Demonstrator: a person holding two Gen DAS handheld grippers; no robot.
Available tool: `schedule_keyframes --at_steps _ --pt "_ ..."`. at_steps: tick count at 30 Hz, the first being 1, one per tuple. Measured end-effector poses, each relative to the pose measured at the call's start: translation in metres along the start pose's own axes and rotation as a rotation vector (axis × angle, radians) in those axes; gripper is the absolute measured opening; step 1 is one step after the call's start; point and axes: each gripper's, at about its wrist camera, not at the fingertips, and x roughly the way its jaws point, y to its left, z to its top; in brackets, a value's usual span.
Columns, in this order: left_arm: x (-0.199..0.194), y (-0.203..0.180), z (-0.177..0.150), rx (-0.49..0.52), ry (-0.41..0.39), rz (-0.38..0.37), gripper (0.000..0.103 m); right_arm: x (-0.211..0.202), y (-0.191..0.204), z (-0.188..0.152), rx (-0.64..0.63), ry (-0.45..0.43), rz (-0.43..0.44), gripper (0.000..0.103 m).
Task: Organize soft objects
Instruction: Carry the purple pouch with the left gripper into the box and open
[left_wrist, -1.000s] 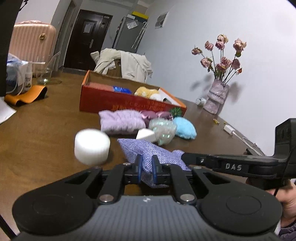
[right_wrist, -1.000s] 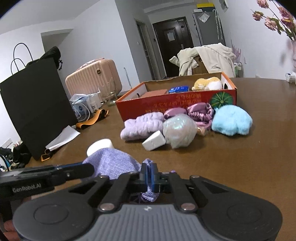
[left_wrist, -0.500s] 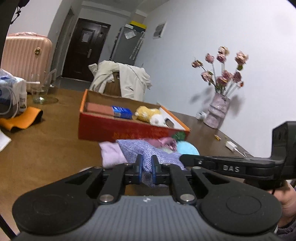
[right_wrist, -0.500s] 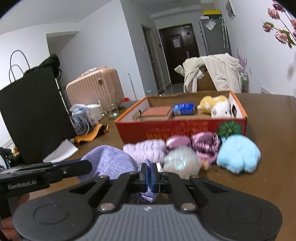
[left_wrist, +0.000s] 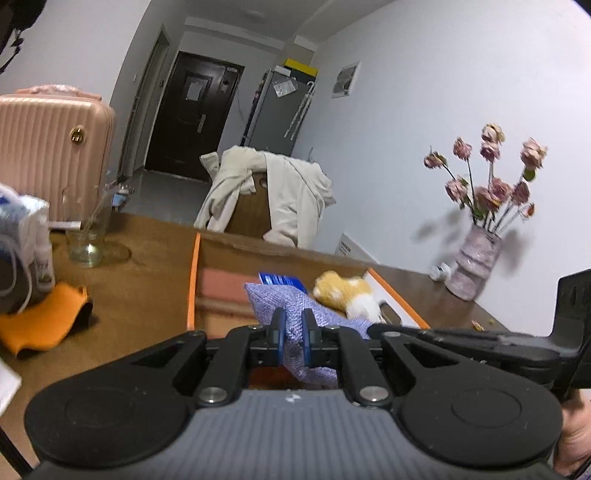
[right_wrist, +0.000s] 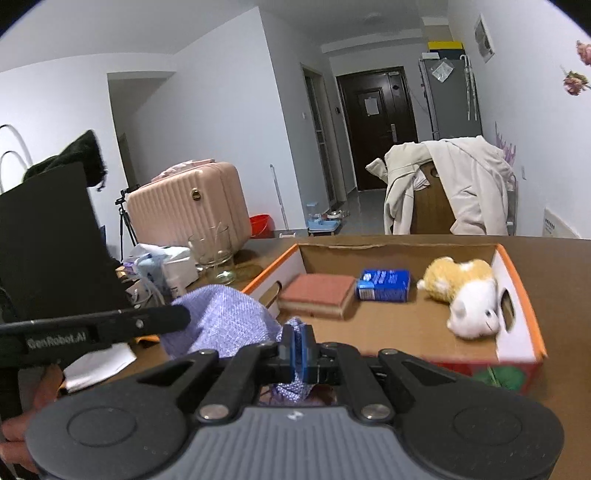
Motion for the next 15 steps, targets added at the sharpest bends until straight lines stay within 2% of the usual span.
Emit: schedule_keyframes --at_steps 3,9,15 --pt "0.020 0.007 0.013 0.007 -0.005 0.022 0.009 0.025 -0.003 0.013 -0.009 0.019 -0.002 0.003" --pt "0.071 0.024 0.026 0.016 0.067 0.088 0.009 0.086 -0.016 0.032 0.005 0.103 -0.019 0.003" --pt "0.107 0.035 0.019 0.032 0.139 0.126 0.012 0.126 -0.026 0.027 0.013 0.202 -0.074 0.003"
